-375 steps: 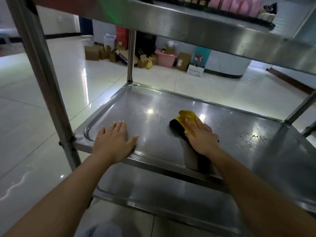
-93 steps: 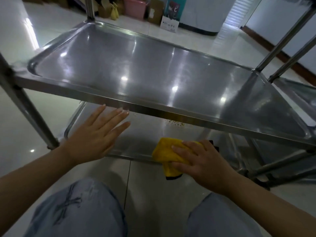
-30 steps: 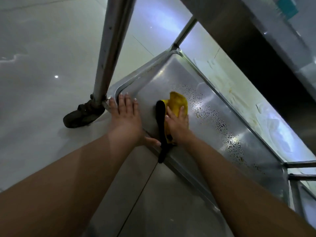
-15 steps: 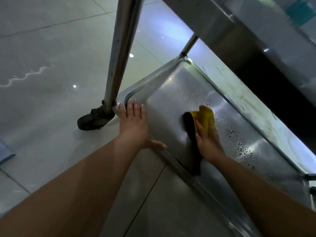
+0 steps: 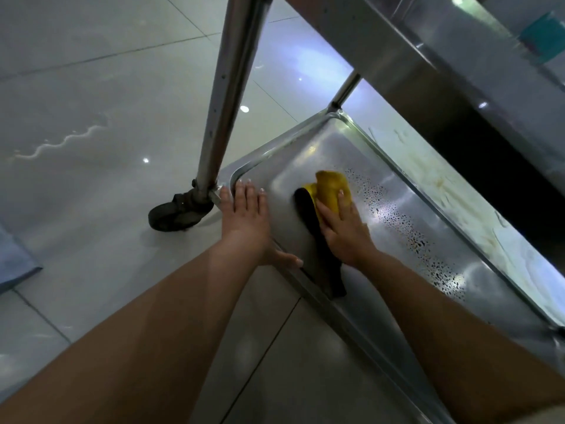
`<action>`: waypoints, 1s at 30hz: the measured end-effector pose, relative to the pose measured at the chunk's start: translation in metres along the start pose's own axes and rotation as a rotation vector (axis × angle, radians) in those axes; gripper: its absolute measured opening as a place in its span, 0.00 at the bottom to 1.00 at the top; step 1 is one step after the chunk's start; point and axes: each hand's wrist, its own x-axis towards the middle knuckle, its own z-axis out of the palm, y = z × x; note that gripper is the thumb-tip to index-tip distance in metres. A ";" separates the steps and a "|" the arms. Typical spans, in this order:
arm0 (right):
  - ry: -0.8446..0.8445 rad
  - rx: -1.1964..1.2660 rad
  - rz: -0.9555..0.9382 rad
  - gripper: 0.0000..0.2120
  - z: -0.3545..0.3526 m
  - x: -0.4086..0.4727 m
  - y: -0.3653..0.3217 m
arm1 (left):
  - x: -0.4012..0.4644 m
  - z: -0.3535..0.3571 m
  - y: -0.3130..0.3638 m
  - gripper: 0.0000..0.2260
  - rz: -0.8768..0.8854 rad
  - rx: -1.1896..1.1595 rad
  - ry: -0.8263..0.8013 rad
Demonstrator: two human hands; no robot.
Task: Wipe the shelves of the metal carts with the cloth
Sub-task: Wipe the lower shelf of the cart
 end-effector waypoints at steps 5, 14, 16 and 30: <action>-0.003 0.051 -0.074 0.24 -0.007 0.064 -0.055 | 0.004 0.010 -0.002 0.68 0.006 -0.014 0.067; 0.064 0.023 0.040 0.24 0.002 -0.002 0.047 | 0.001 0.016 0.000 0.53 0.115 0.004 0.101; 0.113 0.018 0.082 0.23 0.012 -0.045 0.079 | 0.001 0.014 0.002 0.53 0.112 0.042 0.094; 0.069 0.062 0.029 0.24 0.020 -0.039 0.056 | 0.000 0.038 0.085 0.59 0.290 0.133 0.051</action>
